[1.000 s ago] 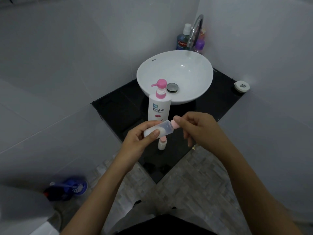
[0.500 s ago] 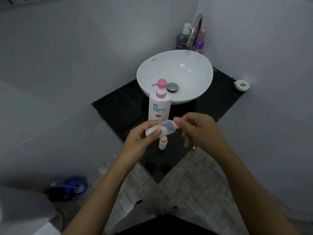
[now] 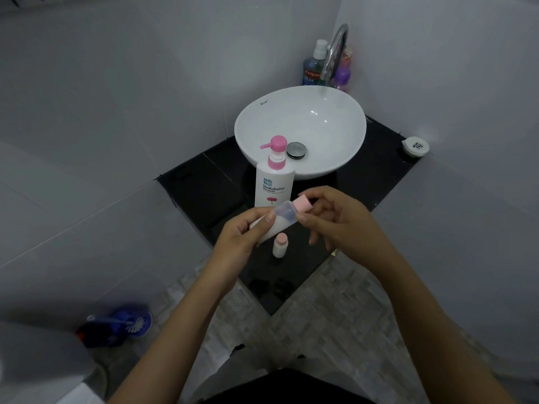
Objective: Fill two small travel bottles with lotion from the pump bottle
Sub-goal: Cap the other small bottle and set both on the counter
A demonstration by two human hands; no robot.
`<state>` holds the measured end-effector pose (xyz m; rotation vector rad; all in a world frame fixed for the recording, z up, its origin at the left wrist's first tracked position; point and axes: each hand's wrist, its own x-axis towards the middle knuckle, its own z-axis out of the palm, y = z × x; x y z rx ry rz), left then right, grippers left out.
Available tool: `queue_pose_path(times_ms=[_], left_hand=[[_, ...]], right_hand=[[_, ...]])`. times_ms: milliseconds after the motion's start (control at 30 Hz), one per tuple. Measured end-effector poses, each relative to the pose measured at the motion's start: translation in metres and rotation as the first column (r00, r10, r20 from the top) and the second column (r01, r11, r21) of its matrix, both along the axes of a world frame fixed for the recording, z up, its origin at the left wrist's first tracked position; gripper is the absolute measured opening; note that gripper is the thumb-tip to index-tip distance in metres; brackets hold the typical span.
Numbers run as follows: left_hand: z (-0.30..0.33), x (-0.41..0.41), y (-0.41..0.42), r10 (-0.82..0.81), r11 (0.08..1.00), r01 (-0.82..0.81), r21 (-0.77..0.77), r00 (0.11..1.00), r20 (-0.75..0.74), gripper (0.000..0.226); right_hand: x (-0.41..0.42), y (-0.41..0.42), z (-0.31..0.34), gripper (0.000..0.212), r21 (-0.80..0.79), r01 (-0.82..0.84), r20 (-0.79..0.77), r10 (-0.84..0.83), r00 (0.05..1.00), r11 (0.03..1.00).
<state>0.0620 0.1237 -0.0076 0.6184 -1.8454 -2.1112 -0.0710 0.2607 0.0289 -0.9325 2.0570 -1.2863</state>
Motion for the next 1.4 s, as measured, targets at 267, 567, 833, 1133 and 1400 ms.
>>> queue_pose_path(times_ms=[267, 567, 833, 1133, 1400], left_hand=[[0.004, 0.001, -0.002, -0.034, 0.998, 0.036, 0.054, 0.999, -0.024, 0.032], [0.006, 0.002, 0.000, 0.007, 1.000, -0.009, -0.022, 0.996, -0.084, 0.018], [0.003, 0.004, -0.004, -0.051, 0.998, 0.050, 0.029, 0.999, 0.015, 0.021], [0.003, 0.008, 0.000, 0.028, 0.999, -0.032, -0.027, 0.991, -0.133, 0.018], [-0.001, 0.009, -0.007, -0.017, 0.994, 0.005, -0.113, 0.994, -0.104, 0.026]], right_hand=[[0.001, 0.004, 0.002, 0.027, -0.103, -0.031, 0.053, 0.036, 0.998, 0.994], [0.010, 0.003, -0.004, 0.015, -0.088, 0.061, 0.012, -0.060, 0.998, 0.994], [0.009, 0.006, 0.001, 0.017, -0.107, 0.041, 0.099, -0.030, 0.995, 0.993], [0.016, 0.000, -0.002, 0.019, -0.097, 0.120, 0.082, -0.112, 0.990, 0.988], [0.013, -0.004, -0.002, 0.018, -0.088, 0.078, 0.043, -0.075, 0.996, 0.993]])
